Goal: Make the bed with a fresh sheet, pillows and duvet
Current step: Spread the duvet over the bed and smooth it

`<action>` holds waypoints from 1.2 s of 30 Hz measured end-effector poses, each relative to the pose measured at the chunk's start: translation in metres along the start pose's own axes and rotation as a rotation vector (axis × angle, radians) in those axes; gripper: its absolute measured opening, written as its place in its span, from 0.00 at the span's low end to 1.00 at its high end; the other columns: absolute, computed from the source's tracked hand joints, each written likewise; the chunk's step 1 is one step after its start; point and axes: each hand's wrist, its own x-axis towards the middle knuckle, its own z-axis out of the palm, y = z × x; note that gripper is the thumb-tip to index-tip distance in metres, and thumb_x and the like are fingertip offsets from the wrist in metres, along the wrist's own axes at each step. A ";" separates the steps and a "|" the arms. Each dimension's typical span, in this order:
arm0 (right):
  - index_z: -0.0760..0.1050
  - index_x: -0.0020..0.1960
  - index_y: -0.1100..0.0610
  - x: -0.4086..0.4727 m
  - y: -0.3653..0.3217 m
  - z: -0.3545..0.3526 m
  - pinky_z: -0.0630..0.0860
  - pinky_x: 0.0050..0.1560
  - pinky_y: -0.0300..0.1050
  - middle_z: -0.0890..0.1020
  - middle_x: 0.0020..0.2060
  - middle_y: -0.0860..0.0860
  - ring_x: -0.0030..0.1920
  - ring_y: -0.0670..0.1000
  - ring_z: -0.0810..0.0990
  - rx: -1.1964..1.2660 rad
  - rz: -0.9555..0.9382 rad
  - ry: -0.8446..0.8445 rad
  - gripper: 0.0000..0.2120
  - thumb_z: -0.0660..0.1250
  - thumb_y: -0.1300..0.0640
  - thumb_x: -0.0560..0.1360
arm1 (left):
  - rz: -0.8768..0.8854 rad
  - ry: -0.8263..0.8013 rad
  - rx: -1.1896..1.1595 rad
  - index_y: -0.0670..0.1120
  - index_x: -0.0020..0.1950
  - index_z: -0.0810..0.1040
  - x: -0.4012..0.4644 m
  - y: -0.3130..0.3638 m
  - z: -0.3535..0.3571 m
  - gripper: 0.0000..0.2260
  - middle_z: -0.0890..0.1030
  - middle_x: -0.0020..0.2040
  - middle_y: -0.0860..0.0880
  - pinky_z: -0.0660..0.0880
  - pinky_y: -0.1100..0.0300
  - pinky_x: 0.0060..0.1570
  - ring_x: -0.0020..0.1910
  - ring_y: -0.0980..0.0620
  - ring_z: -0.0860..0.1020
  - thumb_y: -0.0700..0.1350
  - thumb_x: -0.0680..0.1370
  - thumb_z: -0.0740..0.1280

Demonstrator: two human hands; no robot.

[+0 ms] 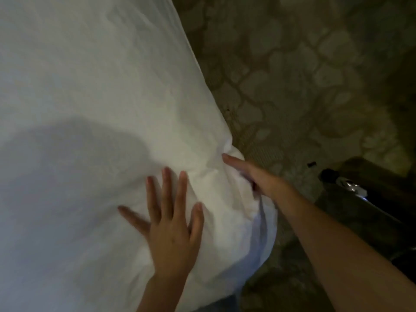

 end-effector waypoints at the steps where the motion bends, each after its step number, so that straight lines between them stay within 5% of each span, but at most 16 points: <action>1: 0.75 0.56 0.50 -0.009 -0.010 -0.011 0.75 0.54 0.45 0.82 0.48 0.47 0.50 0.50 0.80 -0.020 -0.026 0.019 0.27 0.76 0.39 0.63 | -0.018 -0.003 -0.017 0.52 0.78 0.53 0.010 0.005 -0.002 0.28 0.57 0.78 0.47 0.44 0.26 0.66 0.77 0.43 0.53 0.55 0.78 0.53; 4: 0.78 0.51 0.52 -0.056 -0.040 -0.057 0.78 0.44 0.36 0.85 0.43 0.45 0.46 0.45 0.84 -0.037 -0.209 0.021 0.16 0.74 0.53 0.63 | -0.066 0.025 -0.079 0.49 0.78 0.53 0.040 0.022 -0.007 0.26 0.55 0.78 0.47 0.43 0.27 0.67 0.77 0.44 0.51 0.52 0.80 0.52; 7: 0.79 0.51 0.54 -0.092 -0.046 -0.097 0.79 0.49 0.41 0.86 0.45 0.47 0.47 0.46 0.84 -0.066 -0.180 -0.038 0.17 0.73 0.53 0.63 | -0.110 0.056 -0.126 0.48 0.78 0.53 0.066 0.033 -0.012 0.26 0.53 0.78 0.48 0.41 0.31 0.69 0.77 0.46 0.49 0.51 0.81 0.51; 10: 0.78 0.47 0.54 -0.066 -0.022 -0.103 0.76 0.42 0.46 0.83 0.40 0.50 0.43 0.51 0.81 -0.316 -0.004 0.178 0.10 0.72 0.49 0.71 | -0.162 0.049 -0.153 0.48 0.79 0.51 0.088 0.035 -0.019 0.26 0.51 0.79 0.49 0.40 0.34 0.70 0.78 0.46 0.47 0.51 0.81 0.52; 12: 0.78 0.48 0.57 -0.024 -0.010 -0.096 0.76 0.49 0.48 0.81 0.45 0.55 0.47 0.57 0.79 -0.520 0.025 0.399 0.07 0.69 0.53 0.76 | -0.172 0.048 -0.133 0.48 0.79 0.51 0.100 0.033 -0.023 0.27 0.52 0.79 0.49 0.41 0.33 0.70 0.77 0.45 0.48 0.52 0.81 0.52; 14: 0.74 0.62 0.60 0.011 -0.026 -0.073 0.72 0.62 0.50 0.78 0.59 0.58 0.59 0.60 0.76 -0.523 -0.002 0.473 0.16 0.65 0.54 0.78 | -0.163 0.037 -0.099 0.47 0.78 0.52 0.114 0.027 -0.028 0.27 0.53 0.78 0.47 0.44 0.32 0.70 0.77 0.44 0.49 0.53 0.80 0.52; 16: 0.66 0.72 0.57 0.030 -0.074 -0.035 0.65 0.70 0.50 0.72 0.66 0.52 0.67 0.56 0.70 -0.296 -0.096 0.454 0.25 0.60 0.46 0.80 | -0.173 0.046 -0.073 0.47 0.78 0.53 0.131 0.021 -0.033 0.28 0.53 0.78 0.47 0.45 0.33 0.71 0.77 0.44 0.49 0.54 0.80 0.53; 20: 0.60 0.75 0.53 0.054 -0.184 0.032 0.60 0.62 0.38 0.69 0.65 0.46 0.66 0.46 0.67 -0.106 -0.295 0.046 0.31 0.58 0.40 0.78 | -0.238 0.098 -0.060 0.52 0.78 0.55 0.167 0.018 -0.038 0.31 0.55 0.78 0.47 0.46 0.34 0.71 0.77 0.44 0.50 0.59 0.76 0.57; 22: 0.57 0.76 0.49 0.071 -0.222 0.056 0.64 0.68 0.42 0.69 0.69 0.47 0.68 0.49 0.69 -0.089 -0.298 -0.043 0.43 0.68 0.33 0.68 | -0.245 0.065 -0.014 0.51 0.77 0.57 0.189 0.021 -0.041 0.33 0.56 0.78 0.46 0.46 0.32 0.70 0.77 0.42 0.51 0.62 0.75 0.58; 25: 0.61 0.74 0.48 0.090 -0.255 0.065 0.73 0.65 0.52 0.76 0.64 0.48 0.62 0.51 0.76 -0.047 -0.187 -0.118 0.57 0.77 0.31 0.51 | -0.293 0.002 -0.004 0.51 0.78 0.54 0.219 0.025 -0.044 0.35 0.55 0.78 0.46 0.45 0.30 0.69 0.77 0.42 0.50 0.64 0.73 0.56; 27: 0.68 0.71 0.51 0.089 -0.270 0.043 0.75 0.62 0.51 0.80 0.59 0.49 0.58 0.50 0.79 -0.053 -0.106 -0.211 0.48 0.79 0.35 0.56 | -0.327 -0.013 -0.006 0.52 0.78 0.52 0.235 0.027 -0.046 0.37 0.54 0.79 0.47 0.45 0.30 0.68 0.77 0.43 0.50 0.64 0.73 0.55; 30: 0.78 0.61 0.58 0.096 -0.278 0.010 0.76 0.59 0.48 0.84 0.52 0.54 0.54 0.54 0.82 0.002 0.026 -0.294 0.20 0.74 0.53 0.71 | -0.362 -0.034 -0.075 0.52 0.78 0.52 0.256 0.026 -0.052 0.35 0.53 0.79 0.49 0.42 0.32 0.69 0.78 0.45 0.50 0.67 0.75 0.50; 33: 0.79 0.58 0.62 0.079 -0.279 -0.027 0.78 0.56 0.45 0.84 0.52 0.57 0.54 0.54 0.83 0.018 0.025 -0.318 0.20 0.72 0.56 0.68 | -0.448 -0.006 -0.191 0.53 0.78 0.52 0.272 0.032 -0.059 0.34 0.52 0.79 0.53 0.44 0.32 0.68 0.78 0.48 0.49 0.64 0.75 0.52; 36: 0.74 0.63 0.69 0.091 -0.278 -0.063 0.77 0.38 0.30 0.80 0.56 0.54 0.60 0.57 0.79 -0.102 0.113 -0.060 0.23 0.69 0.57 0.73 | -0.560 0.032 -0.293 0.55 0.78 0.50 0.287 0.042 -0.066 0.33 0.51 0.79 0.55 0.48 0.32 0.68 0.77 0.49 0.48 0.60 0.74 0.53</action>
